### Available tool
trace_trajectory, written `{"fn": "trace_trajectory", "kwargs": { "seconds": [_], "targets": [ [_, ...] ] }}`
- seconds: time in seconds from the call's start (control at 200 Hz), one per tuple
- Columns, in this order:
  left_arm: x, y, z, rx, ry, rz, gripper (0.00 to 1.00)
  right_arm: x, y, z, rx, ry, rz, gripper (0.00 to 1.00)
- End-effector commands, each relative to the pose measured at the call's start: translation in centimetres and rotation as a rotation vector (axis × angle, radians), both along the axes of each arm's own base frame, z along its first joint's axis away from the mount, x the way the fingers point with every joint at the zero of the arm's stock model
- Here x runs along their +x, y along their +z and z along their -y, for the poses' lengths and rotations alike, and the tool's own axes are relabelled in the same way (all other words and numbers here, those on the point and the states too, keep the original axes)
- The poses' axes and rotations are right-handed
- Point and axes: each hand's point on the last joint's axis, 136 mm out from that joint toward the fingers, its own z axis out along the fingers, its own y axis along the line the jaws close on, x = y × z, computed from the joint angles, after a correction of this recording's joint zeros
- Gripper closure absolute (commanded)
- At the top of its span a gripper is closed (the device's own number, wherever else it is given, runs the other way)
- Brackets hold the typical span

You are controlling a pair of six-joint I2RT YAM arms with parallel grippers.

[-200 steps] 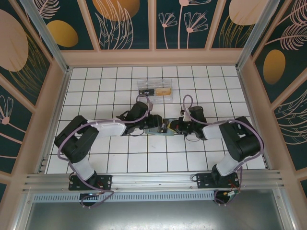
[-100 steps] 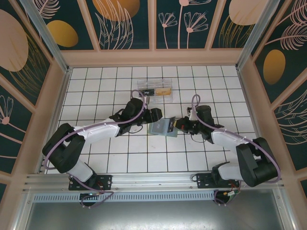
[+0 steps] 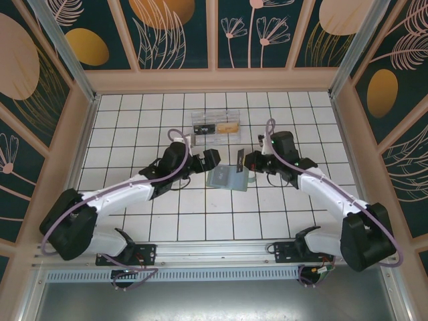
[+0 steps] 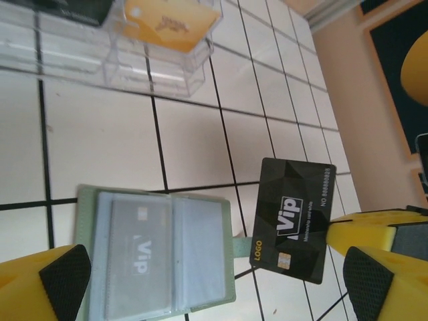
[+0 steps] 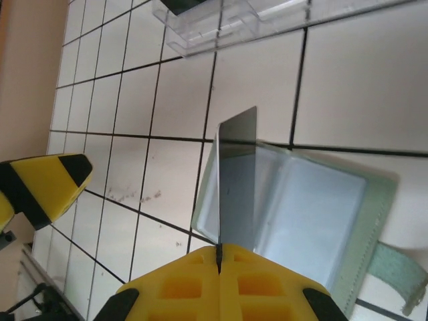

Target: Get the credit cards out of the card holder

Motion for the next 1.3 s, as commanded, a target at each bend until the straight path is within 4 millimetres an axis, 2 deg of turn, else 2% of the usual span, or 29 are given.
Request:
{"fn": "trace_trajectory", "kwargs": {
  "seconds": [0.0, 0.19, 0.285, 0.38, 0.52, 0.756, 0.876, 1.071, 1.296],
  "targets": [
    [0.3, 1.3, -3.2, 0.024, 0.126, 0.051, 0.01, 0.6, 0.6, -0.6, -0.172, 0.079, 0.071, 1.00],
    [-1.1, 4.3, -8.2, 0.015, 0.272, 0.150, 0.01, 2.8, 1.6, -3.2, -0.388, 0.214, 0.174, 1.00],
    [-2.2, 5.7, -10.7, 0.000, 0.333, 0.205, 0.01, 4.5, 1.9, -4.3, -0.497, 0.258, 0.223, 1.00],
    [-3.3, 6.6, -12.6, -0.017, 0.374, 0.247, 0.01, 5.8, 2.2, -5.8, -0.589, 0.329, 0.291, 1.00],
    [-4.7, 6.8, -14.6, -0.028, 0.410, 0.271, 0.01, 7.1, 2.2, -8.2, -0.724, 0.441, 0.400, 1.00],
    [-6.1, 6.6, -16.2, -0.036, 0.431, 0.284, 0.01, 10.1, 1.6, -10.7, -0.973, 0.527, 0.497, 1.00],
    [-6.5, 6.7, -16.7, -0.044, 0.436, 0.292, 0.01, 11.3, 2.0, -11.8, -0.997, 0.532, 0.538, 1.00],
    [-6.8, 6.2, -16.7, -0.049, 0.429, 0.283, 0.01, 13.2, 2.3, -12.3, -1.072, 0.520, 0.615, 1.00],
    [-6.8, 6.0, -16.7, -0.044, 0.430, 0.279, 0.01, 14.2, 2.2, -12.8, -1.077, 0.519, 0.639, 1.00]
  ]
}}
